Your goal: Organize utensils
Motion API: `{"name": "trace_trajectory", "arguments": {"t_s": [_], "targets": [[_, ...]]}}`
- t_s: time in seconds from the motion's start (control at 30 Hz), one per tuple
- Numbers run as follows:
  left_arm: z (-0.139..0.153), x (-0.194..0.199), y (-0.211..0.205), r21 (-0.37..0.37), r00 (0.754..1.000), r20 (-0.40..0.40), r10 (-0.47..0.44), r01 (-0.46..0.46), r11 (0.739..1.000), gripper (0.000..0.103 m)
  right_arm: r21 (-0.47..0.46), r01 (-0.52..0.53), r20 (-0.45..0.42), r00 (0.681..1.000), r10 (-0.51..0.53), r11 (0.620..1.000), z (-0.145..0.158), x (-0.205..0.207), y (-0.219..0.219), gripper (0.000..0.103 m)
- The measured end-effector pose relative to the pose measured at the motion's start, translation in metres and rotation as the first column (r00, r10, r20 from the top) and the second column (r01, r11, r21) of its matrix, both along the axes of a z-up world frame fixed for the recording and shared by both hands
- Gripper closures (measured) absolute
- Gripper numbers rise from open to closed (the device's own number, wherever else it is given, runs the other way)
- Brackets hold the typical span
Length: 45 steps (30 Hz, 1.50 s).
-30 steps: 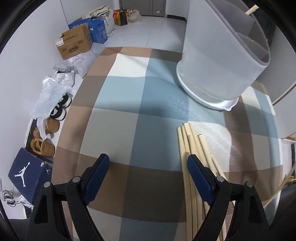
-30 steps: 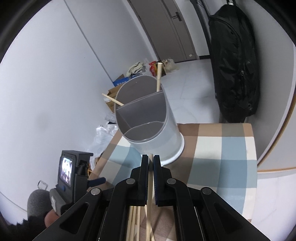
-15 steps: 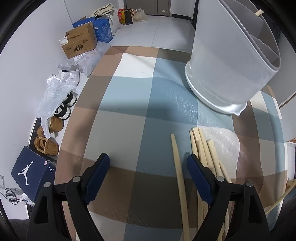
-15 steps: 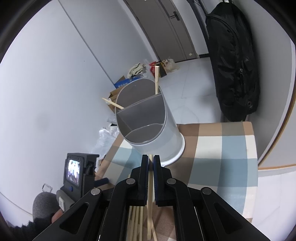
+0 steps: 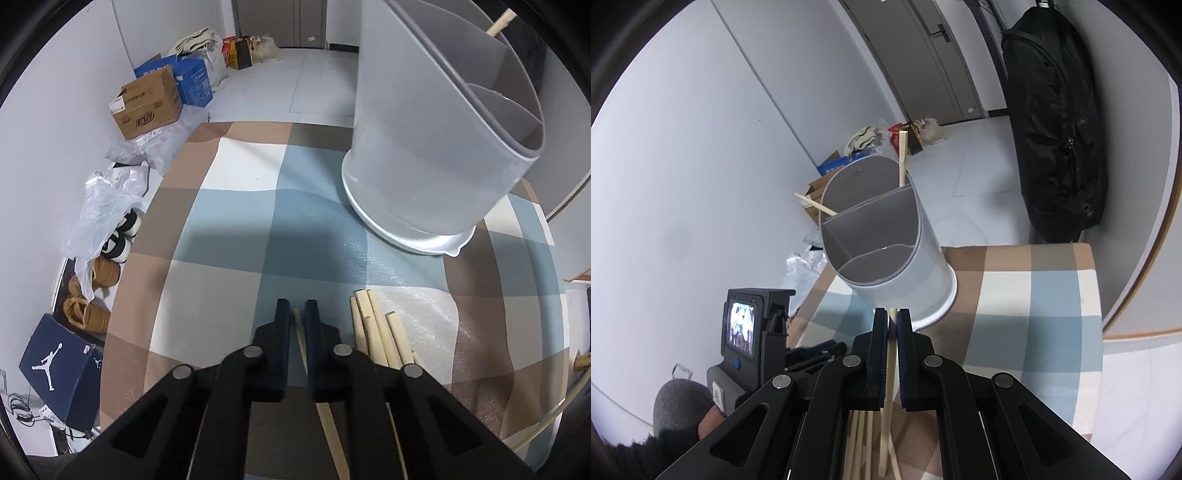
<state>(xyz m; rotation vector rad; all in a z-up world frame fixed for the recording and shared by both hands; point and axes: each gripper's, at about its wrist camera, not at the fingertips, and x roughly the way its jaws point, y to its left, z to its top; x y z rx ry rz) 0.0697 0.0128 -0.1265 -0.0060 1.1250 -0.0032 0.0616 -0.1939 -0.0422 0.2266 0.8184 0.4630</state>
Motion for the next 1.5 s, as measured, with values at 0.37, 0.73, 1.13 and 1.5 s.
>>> {"name": "trace_trajectory", "arguments": {"t_s": [0.37,0.73,1.13,1.5], "targets": [[0.021,-0.004,0.020,-0.166,0.994,0.067,0.089,-0.077,0.983,0.103,0.002,0.017,0.022,1.000,-0.018,1.000,0.003,-0.003,-0.001,0.099],[0.074,-0.031,0.035,-0.279,0.940,0.308,0.147,-0.058,0.959,0.103,-0.004,0.015,0.097,0.995,-0.015,1.000,0.015,-0.015,0.005,0.099],[0.105,-0.047,0.034,-0.255,0.899,0.427,0.095,0.019,0.967,0.103,-0.027,-0.011,0.170,0.985,0.016,1.000,0.028,-0.030,0.017,0.099],[0.136,-0.060,0.032,-0.260,0.871,0.484,0.077,0.059,0.964,0.103,-0.017,-0.018,0.224,0.974,0.021,1.000,0.044,-0.031,0.020,0.099]]}}
